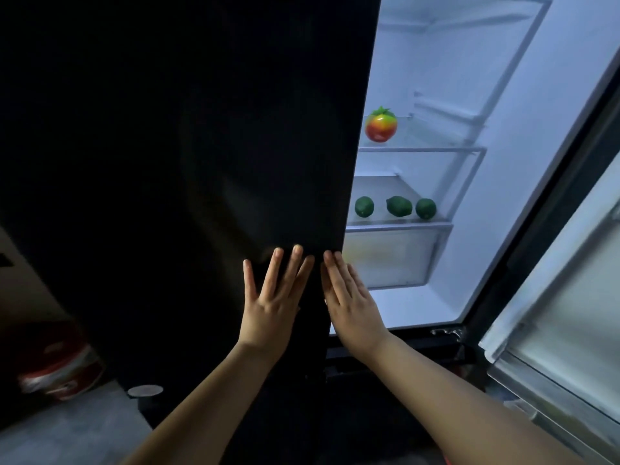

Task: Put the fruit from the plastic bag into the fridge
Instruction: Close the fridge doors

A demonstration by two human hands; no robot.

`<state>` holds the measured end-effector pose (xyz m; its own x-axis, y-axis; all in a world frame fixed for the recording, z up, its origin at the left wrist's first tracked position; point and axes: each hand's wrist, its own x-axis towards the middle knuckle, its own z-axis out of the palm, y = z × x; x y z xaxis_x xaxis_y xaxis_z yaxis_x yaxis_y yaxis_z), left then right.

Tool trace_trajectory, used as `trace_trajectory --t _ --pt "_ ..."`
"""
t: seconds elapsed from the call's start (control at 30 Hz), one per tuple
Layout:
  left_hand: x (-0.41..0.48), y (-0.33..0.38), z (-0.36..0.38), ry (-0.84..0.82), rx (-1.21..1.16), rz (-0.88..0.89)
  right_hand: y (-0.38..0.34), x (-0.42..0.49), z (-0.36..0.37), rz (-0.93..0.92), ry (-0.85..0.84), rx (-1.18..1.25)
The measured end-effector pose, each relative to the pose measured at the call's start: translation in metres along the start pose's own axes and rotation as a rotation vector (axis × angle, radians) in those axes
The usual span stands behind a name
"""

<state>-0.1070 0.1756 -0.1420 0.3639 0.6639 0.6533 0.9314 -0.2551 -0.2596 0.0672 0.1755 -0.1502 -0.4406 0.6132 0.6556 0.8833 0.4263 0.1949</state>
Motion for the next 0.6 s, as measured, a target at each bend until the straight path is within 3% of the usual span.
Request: trace_trajectory --t 0.33,0.5,0.6 --pt "0.0 0.003 -0.01 -0.075 -0.06 -0.001 -0.012 0.003 -0.026 0.095 -0.131 0.065" --pt "0.002 0.03 -0.031 -0.076 -0.294 -0.083 -0.008 -0.018 -0.052 0.208 -0.192 0.18" --pt "-0.001 0.068 -0.039 -0.168 -0.372 0.016 0.01 -0.057 -0.067 0.297 -0.217 0.175"
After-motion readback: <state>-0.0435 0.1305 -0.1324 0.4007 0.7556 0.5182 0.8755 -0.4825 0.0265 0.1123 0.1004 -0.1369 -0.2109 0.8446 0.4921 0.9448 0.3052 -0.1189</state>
